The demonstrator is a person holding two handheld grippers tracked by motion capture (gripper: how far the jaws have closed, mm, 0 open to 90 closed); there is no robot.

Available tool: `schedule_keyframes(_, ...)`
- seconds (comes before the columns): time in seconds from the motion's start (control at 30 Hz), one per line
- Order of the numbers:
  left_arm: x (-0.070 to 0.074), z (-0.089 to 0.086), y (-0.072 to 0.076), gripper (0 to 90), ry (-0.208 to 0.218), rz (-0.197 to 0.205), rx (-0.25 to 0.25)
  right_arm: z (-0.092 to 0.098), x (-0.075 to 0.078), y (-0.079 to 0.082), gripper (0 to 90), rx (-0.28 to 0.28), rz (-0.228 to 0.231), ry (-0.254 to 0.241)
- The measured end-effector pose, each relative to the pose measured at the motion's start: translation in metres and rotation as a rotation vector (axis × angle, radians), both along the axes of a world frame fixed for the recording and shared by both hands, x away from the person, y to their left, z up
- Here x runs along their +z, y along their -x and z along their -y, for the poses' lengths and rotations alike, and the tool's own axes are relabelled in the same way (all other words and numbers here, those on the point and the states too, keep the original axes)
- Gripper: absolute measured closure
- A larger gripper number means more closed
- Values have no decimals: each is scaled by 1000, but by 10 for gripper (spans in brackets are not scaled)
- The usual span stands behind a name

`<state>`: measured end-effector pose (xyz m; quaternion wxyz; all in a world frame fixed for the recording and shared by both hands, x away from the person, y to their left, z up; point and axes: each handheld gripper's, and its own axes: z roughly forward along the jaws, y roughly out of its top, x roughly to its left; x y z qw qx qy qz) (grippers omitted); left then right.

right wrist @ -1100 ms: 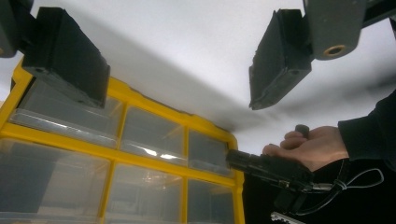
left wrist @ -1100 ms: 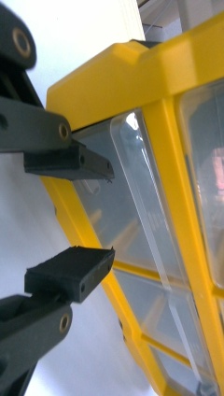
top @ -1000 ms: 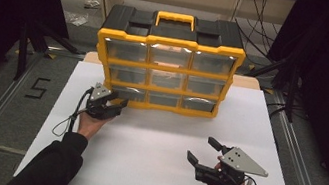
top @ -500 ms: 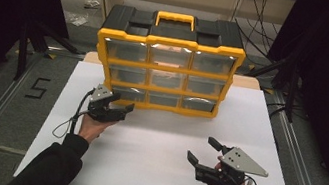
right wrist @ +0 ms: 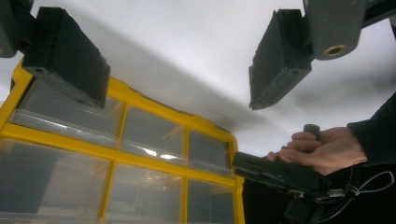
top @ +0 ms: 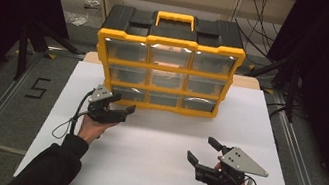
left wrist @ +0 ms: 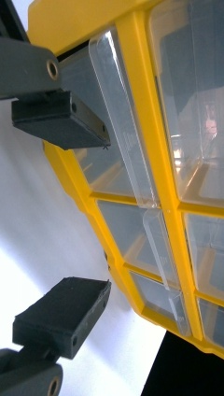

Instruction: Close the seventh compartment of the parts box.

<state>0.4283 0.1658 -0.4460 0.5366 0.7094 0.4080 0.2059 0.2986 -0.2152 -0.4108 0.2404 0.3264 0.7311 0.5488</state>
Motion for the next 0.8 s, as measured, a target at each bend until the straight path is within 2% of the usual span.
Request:
schedule_keyframes(0.27, 3, 2, 4, 243, 6, 14, -19, 0, 0, 0, 213, 0, -1, 1)
schedule_keyframes(0.37, 4, 2, 6, 238, 35, 22, -35, 0, 0, 0, 213, 1, -1, 1)
schedule_keyframes(0.43, 5, 2, 8, 234, 35, 26, -39, 0, 0, 0, 214, 0, -1, 1)
schedule_keyframes(0.8, 8, 3, 14, 199, 50, 21, -72, 0, 0, 0, 213, 0, -1, -1)
